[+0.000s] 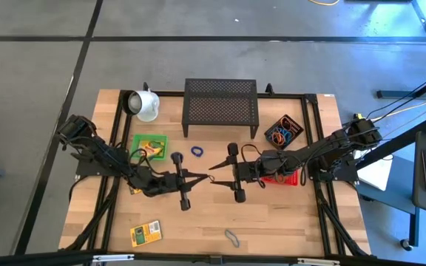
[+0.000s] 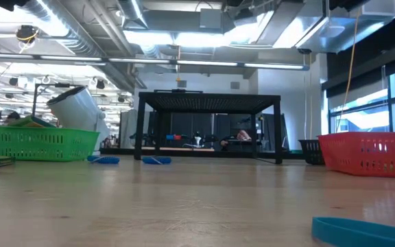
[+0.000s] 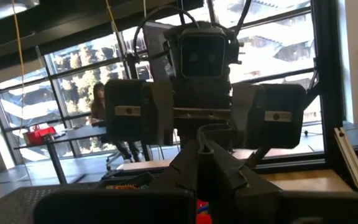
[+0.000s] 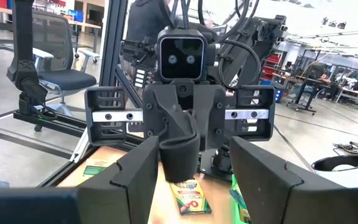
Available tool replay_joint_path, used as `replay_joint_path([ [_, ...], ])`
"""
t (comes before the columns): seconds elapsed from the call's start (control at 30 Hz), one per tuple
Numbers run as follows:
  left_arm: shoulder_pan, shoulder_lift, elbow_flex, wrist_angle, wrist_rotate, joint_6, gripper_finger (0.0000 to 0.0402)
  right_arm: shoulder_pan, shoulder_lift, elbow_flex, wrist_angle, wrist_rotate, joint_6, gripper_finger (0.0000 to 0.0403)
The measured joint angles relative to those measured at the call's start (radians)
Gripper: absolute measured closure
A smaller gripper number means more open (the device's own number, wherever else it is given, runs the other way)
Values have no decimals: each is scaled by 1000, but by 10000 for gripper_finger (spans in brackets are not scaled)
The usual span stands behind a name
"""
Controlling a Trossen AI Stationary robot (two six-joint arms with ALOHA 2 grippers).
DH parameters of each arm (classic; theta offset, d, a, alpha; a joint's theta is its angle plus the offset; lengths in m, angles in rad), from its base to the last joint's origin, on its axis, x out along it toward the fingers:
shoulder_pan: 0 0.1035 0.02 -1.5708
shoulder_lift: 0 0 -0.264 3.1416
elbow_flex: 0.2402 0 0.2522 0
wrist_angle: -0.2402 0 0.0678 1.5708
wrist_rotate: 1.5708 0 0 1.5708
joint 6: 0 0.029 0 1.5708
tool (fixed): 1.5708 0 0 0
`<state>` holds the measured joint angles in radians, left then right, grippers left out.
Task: Pick & Place Office Desk Supplies
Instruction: Put the black rubber band into the black bin
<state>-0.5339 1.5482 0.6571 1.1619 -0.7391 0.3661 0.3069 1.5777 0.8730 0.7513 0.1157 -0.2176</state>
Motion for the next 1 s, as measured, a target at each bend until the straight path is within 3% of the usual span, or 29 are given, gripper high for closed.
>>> replay_joint_path([
  [0.6,0,0,0,18,-1,14,393,1,0,0,-1,59,0,217],
  [0.77,0,0,0,17,-1,14,393,1,0,0,-13,56,-1,270],
  [1.0,0,0,0,17,0,13,393,1,0,0,-17,52,18,382],
])
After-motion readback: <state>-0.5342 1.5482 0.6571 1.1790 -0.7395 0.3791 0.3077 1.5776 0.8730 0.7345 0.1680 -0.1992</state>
